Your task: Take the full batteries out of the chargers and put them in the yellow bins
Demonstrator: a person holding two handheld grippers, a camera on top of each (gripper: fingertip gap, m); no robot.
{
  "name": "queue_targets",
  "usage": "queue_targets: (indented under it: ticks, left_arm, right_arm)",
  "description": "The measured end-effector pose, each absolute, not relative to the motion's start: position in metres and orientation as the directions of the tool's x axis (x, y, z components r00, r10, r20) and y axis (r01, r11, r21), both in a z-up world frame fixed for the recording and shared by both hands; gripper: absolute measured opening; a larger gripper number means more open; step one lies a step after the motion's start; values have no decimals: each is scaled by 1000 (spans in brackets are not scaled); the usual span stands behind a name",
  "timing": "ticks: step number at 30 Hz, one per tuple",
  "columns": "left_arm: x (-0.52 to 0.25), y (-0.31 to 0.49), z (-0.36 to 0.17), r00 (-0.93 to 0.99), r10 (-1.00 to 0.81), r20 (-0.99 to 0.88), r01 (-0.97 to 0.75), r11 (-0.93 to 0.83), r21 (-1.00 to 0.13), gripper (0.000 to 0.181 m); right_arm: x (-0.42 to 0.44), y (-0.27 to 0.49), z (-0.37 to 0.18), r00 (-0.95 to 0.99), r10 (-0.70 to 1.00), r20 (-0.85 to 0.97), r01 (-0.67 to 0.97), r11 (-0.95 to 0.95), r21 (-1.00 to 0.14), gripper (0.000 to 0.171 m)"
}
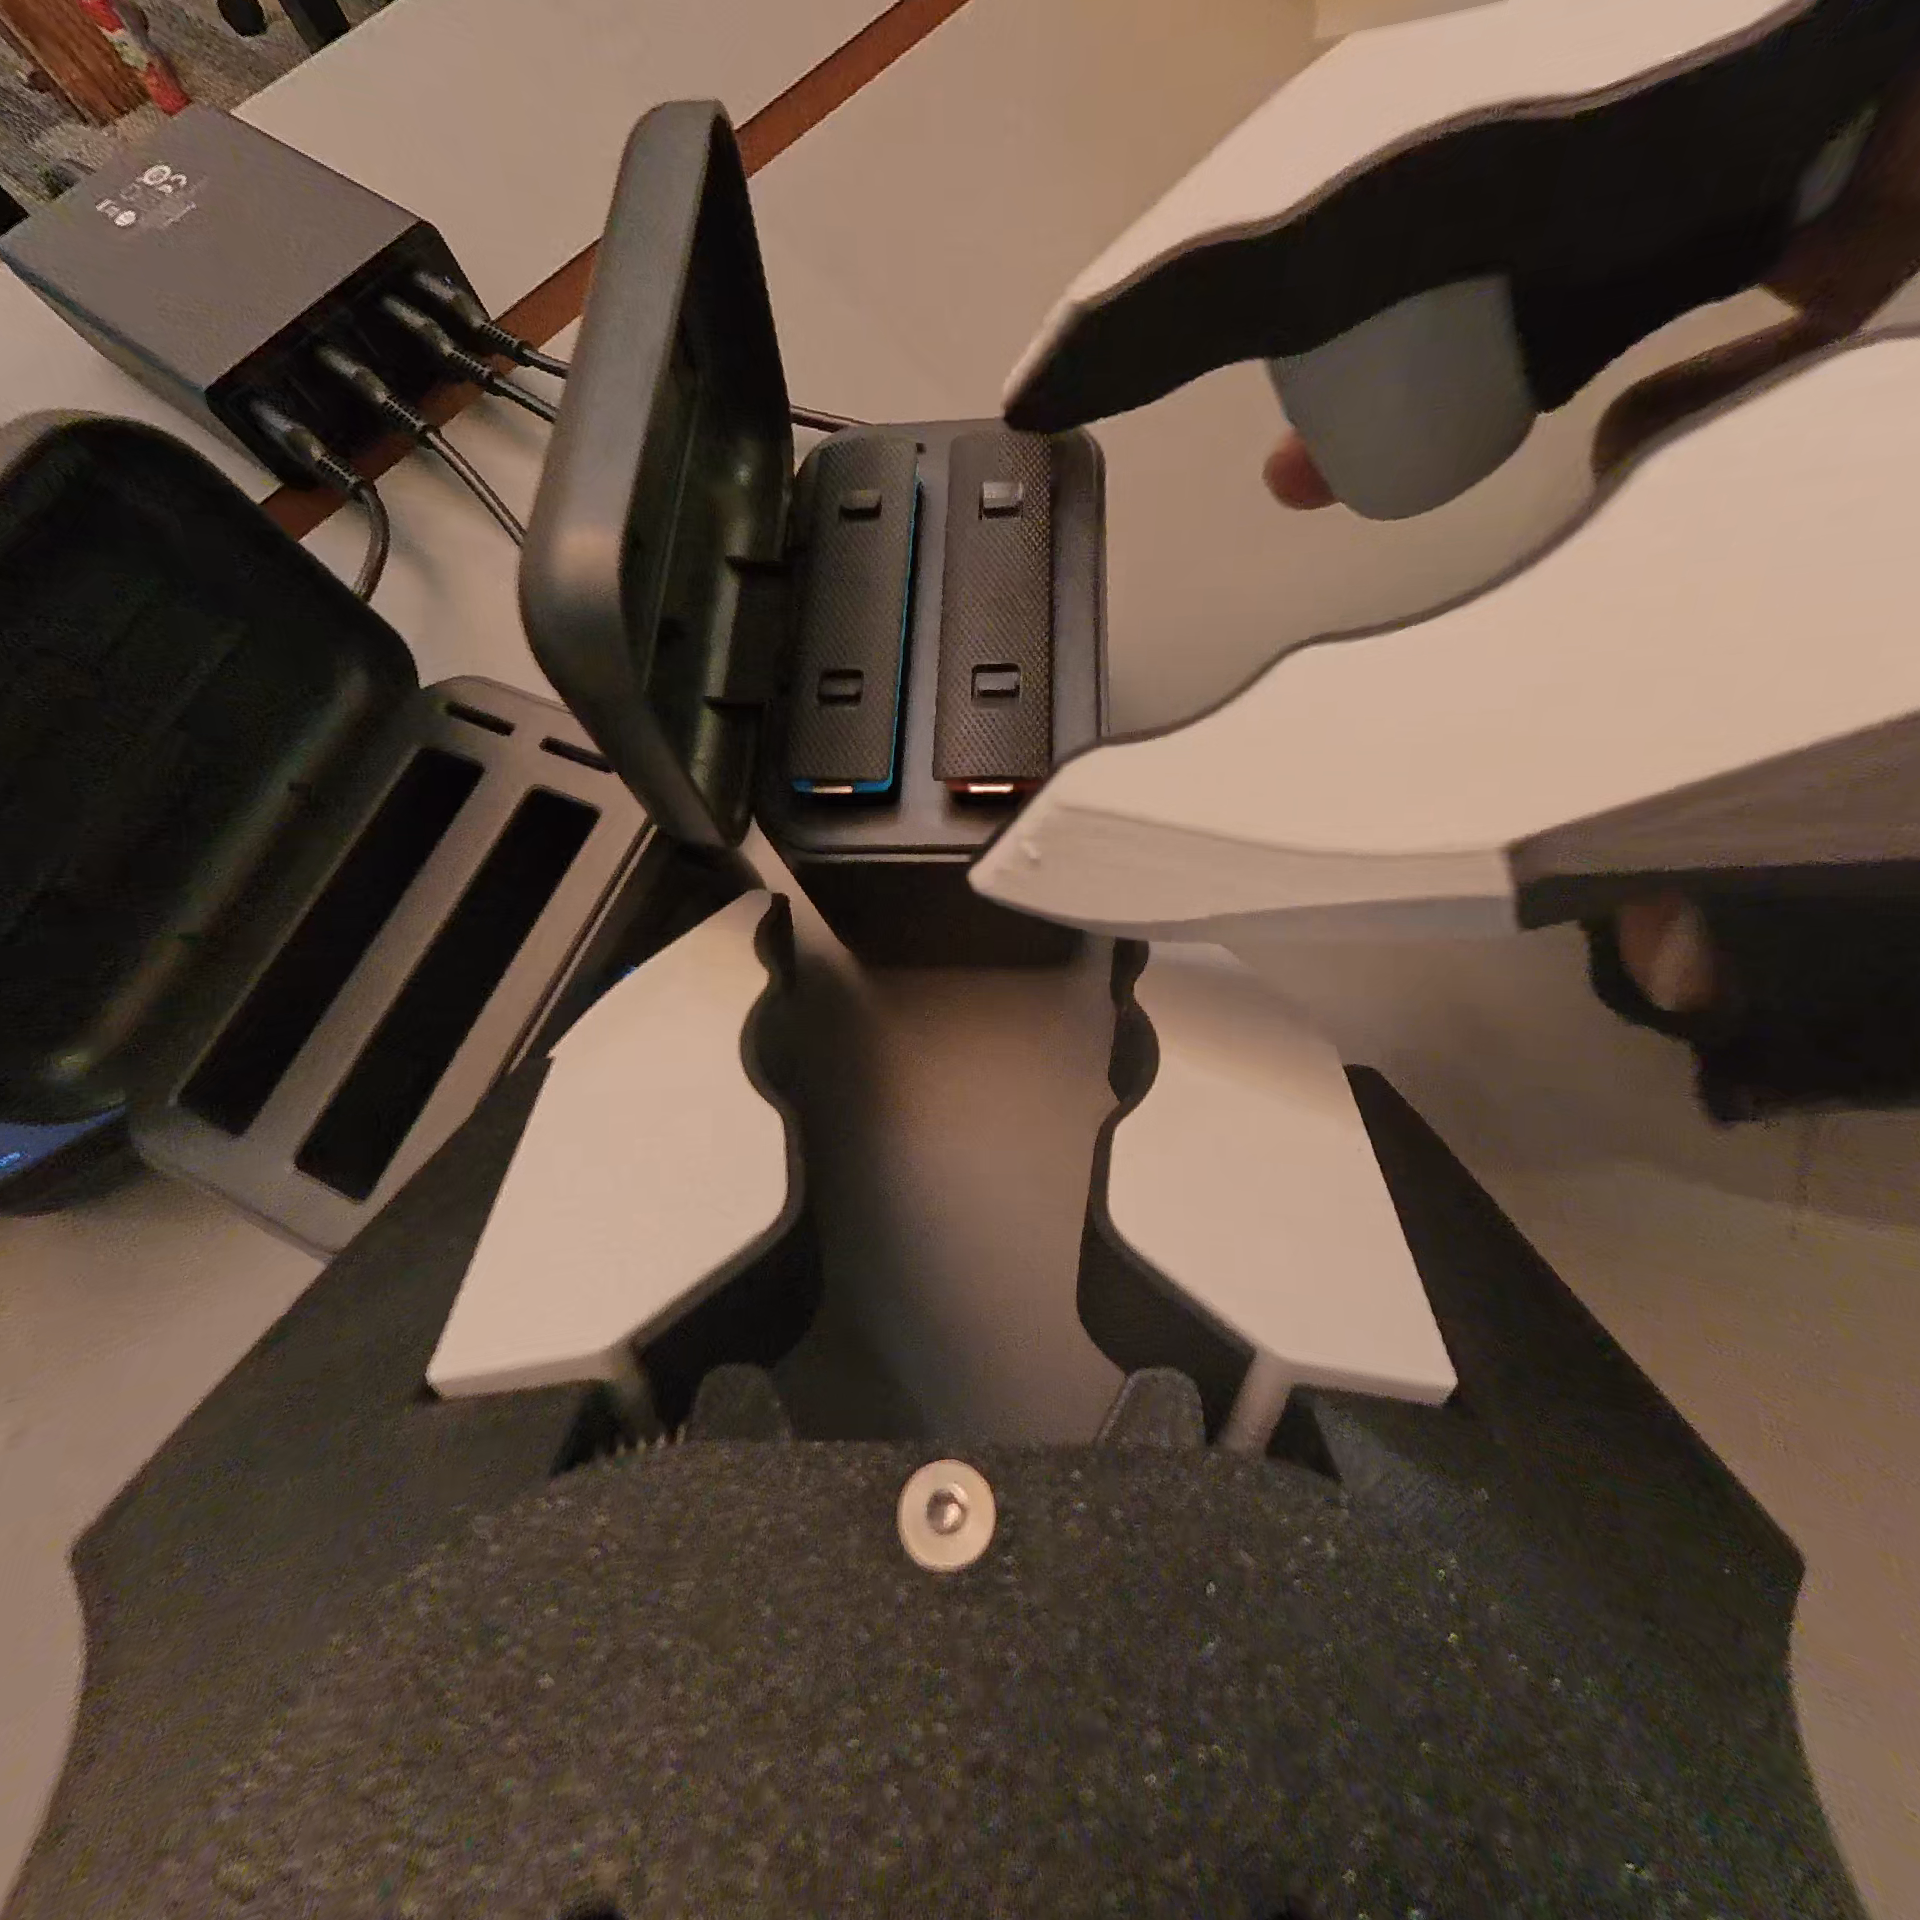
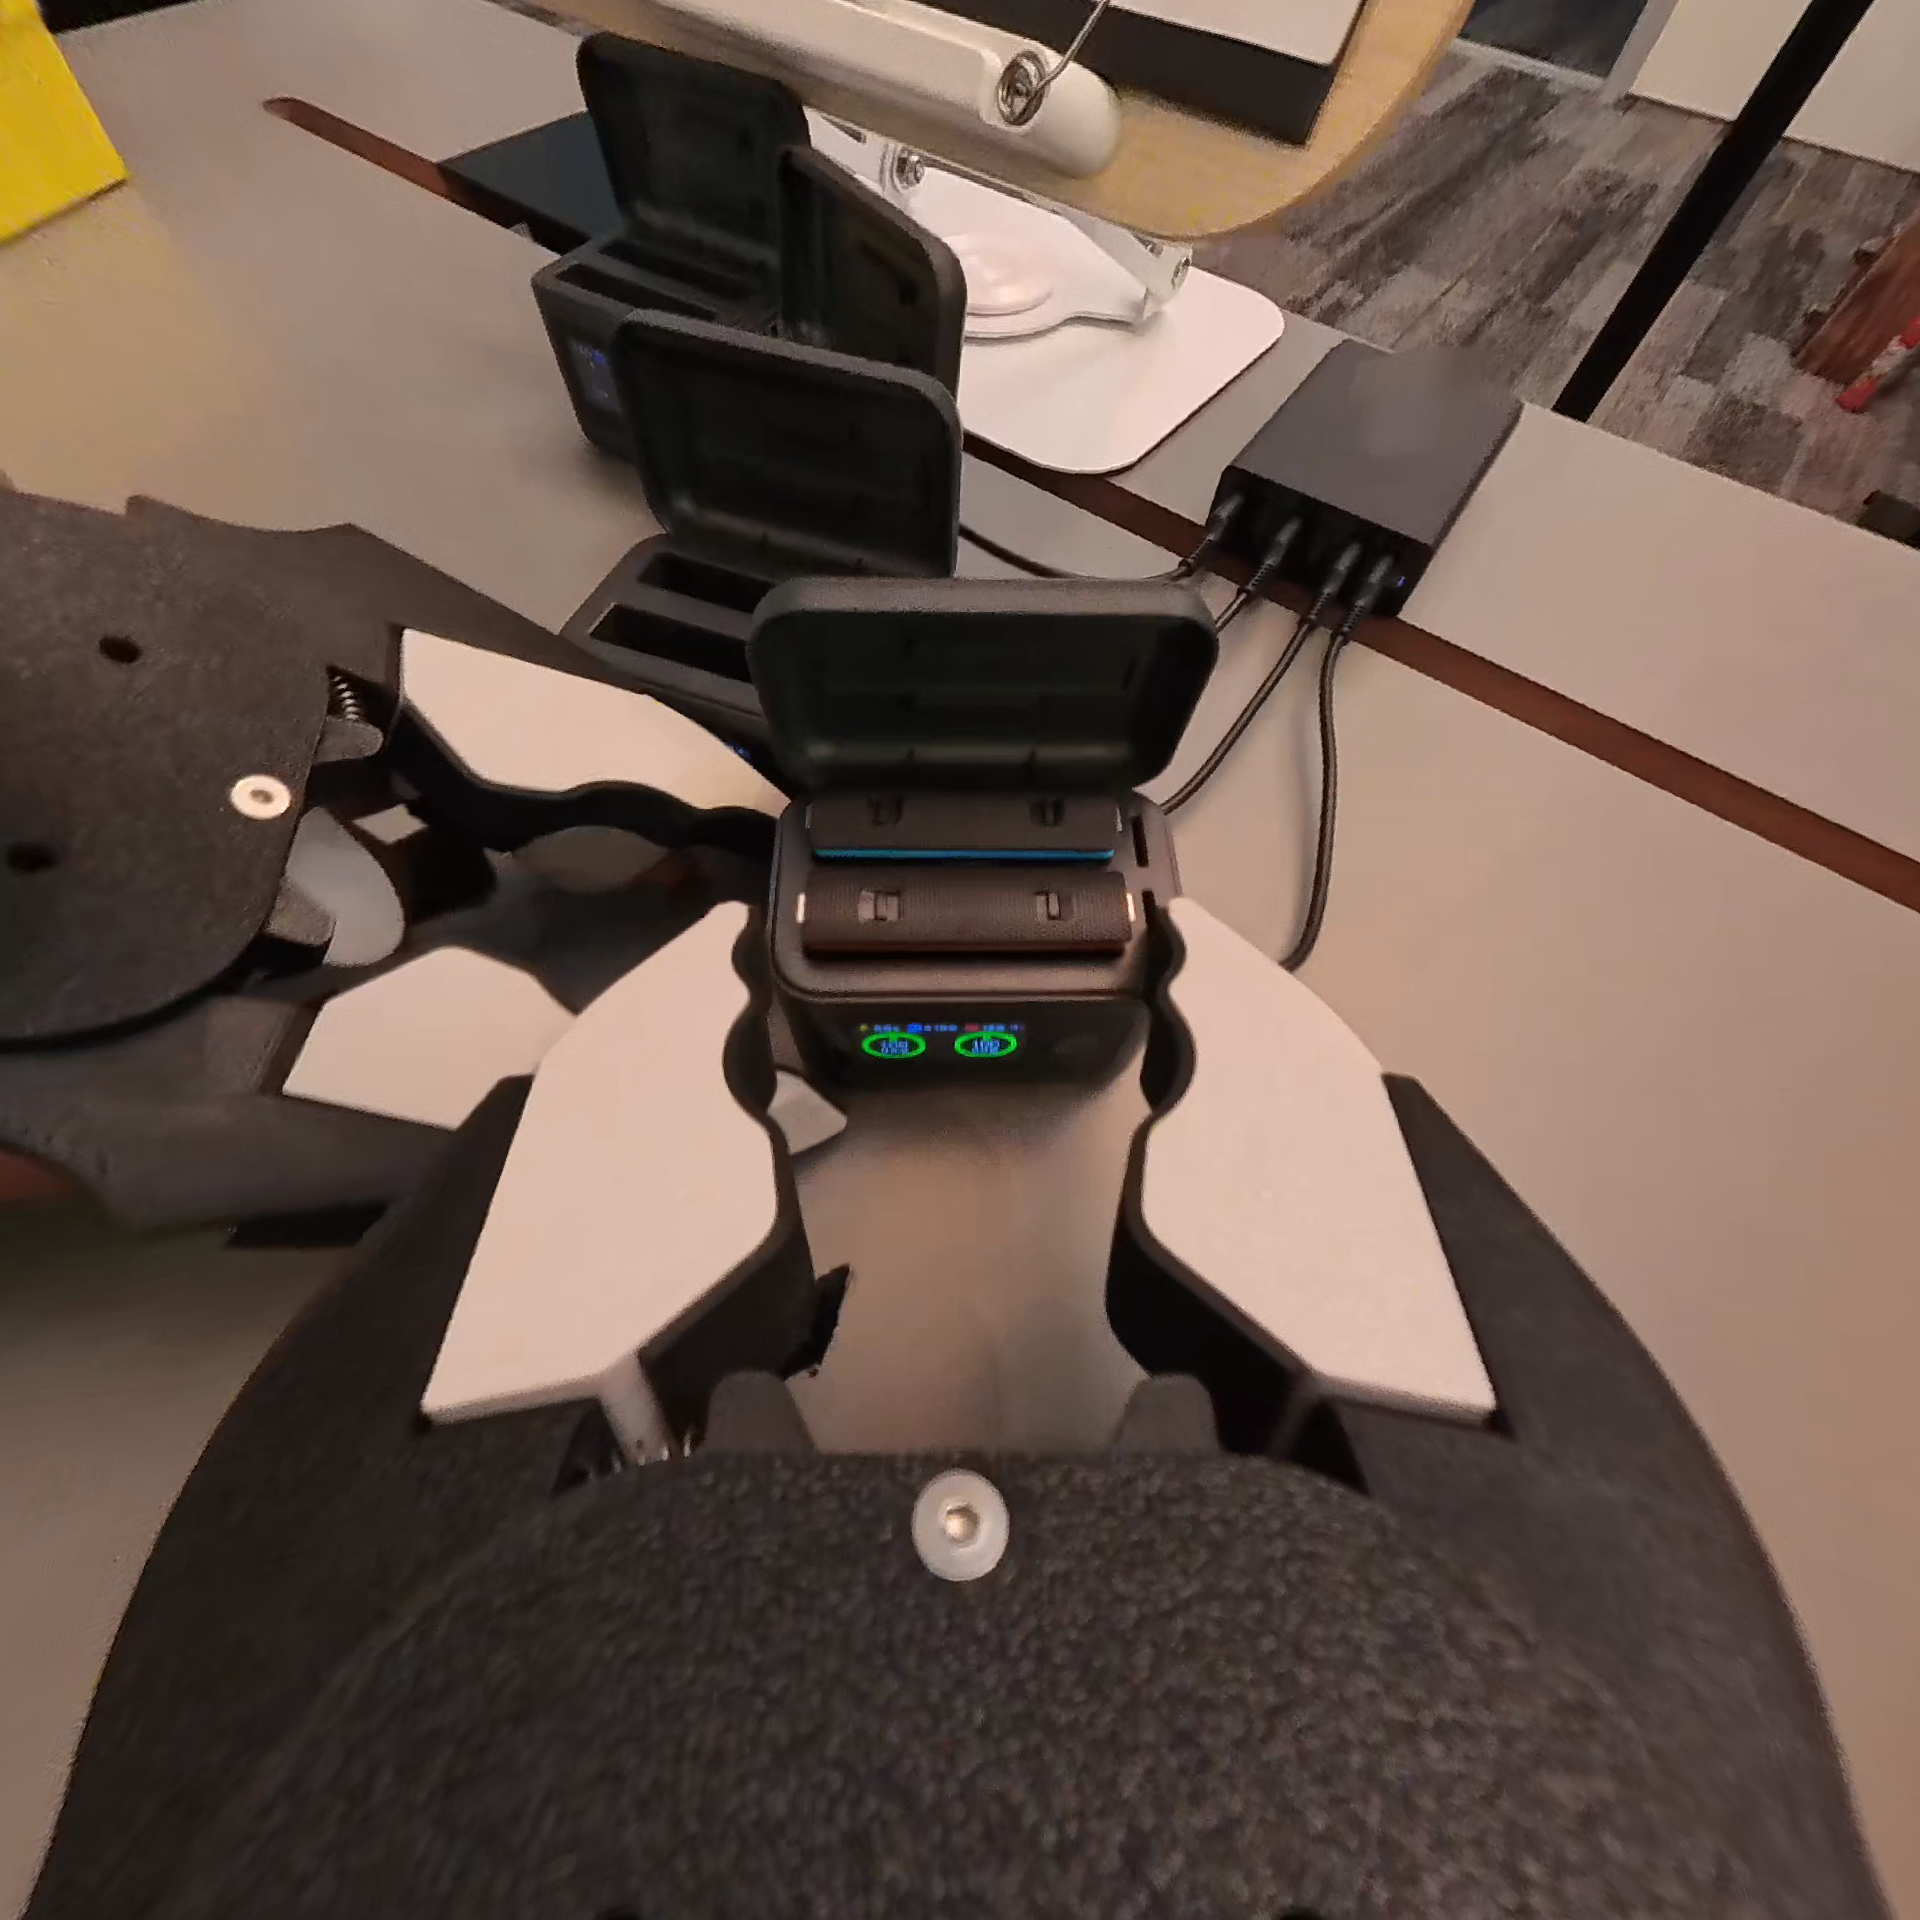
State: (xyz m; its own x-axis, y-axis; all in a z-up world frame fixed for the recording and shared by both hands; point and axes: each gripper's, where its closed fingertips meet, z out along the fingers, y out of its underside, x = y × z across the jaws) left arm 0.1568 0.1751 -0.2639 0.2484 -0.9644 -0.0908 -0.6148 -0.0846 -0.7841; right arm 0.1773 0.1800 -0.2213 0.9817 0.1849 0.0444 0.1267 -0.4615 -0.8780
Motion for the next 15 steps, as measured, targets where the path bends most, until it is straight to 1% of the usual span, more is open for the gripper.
queue_targets:
  ticks: [10,15]
  left_arm:
    - [157,175,-264,249,-964,-90,-615,-85,-784,58]
    - [157,175,-264,248,-965,-89,-615,-86,-784,58]
  right_arm:
    - [175,185,-221,982,187,38,120,-451,-885,68]
    - [176,183,-220,980,199,1,89,-433,-897,65]
